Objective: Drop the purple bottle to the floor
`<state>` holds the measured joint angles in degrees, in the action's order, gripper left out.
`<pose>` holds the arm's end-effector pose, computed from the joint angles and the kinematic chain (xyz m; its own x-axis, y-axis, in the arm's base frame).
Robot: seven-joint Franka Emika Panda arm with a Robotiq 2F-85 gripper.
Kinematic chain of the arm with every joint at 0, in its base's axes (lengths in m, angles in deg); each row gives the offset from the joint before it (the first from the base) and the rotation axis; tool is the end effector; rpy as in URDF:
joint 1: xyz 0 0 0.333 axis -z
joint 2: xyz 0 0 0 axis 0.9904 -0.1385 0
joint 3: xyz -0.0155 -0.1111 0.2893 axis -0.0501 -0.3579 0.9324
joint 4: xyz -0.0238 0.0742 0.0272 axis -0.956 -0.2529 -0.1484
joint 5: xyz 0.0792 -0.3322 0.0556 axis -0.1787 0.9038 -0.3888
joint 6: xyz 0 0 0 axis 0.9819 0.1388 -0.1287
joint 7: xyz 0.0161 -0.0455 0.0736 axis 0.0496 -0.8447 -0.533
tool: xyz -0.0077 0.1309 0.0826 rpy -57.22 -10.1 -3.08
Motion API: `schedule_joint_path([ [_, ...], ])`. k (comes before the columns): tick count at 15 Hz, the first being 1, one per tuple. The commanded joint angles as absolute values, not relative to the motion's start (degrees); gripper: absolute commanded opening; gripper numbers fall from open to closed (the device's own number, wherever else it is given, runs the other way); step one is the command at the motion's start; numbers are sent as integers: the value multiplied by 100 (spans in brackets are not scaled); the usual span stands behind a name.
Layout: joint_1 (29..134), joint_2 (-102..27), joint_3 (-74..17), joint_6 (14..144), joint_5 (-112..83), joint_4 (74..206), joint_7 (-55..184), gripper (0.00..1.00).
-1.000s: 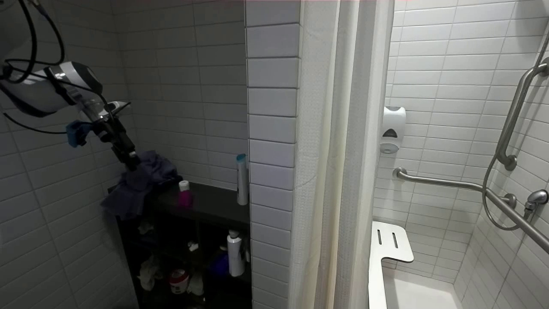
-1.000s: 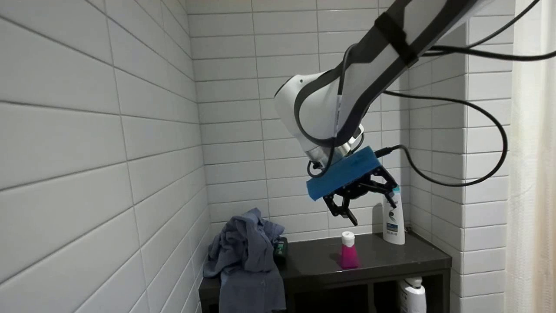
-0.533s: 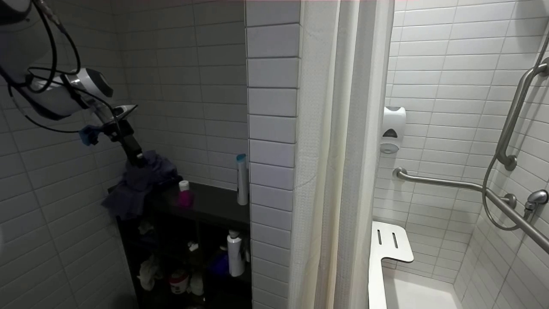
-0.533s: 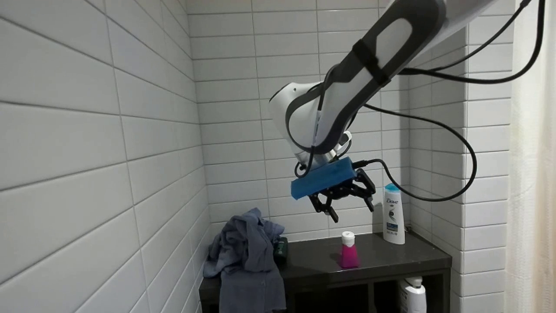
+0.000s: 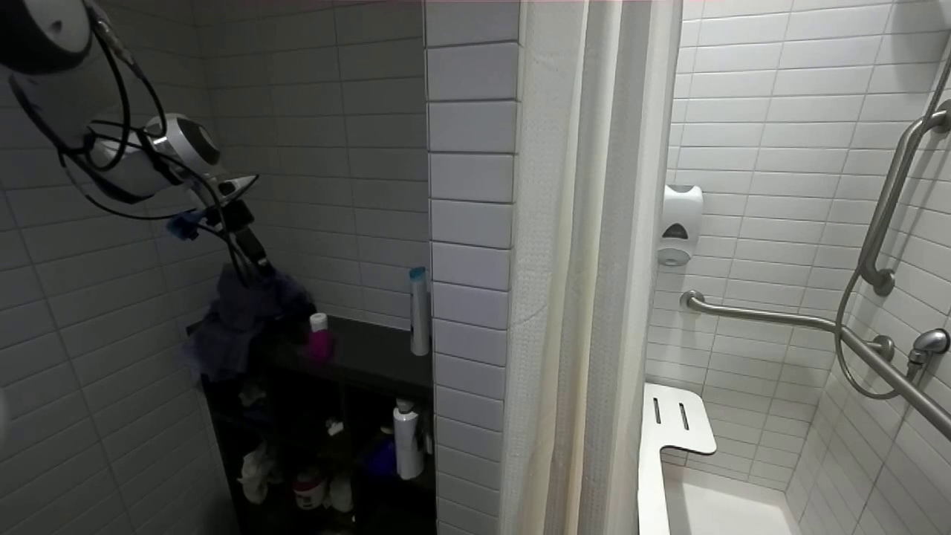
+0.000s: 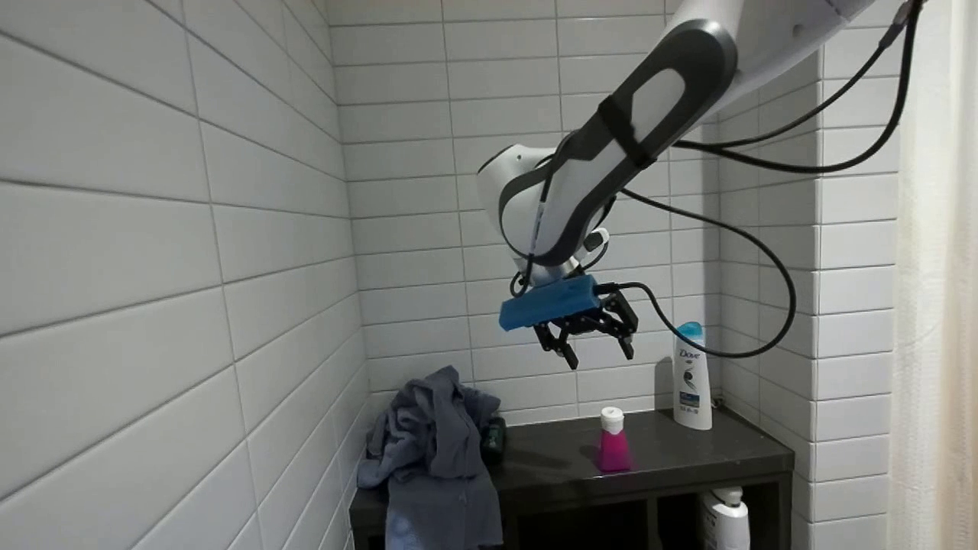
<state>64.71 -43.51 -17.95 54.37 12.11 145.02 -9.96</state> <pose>0.5683 0.1811 0.3363 0.7161 -0.6070 0.3447 -0.6950 -0.6658 0.2715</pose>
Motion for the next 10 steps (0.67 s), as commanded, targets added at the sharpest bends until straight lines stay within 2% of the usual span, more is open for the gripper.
schedule_joint_path([
  [1, 6279, -4902, -1924, 5324, 1082, 13818, -1389, 100],
  [10, 6033, -6092, -2061, 5218, -50, 12154, -2070, 100],
])
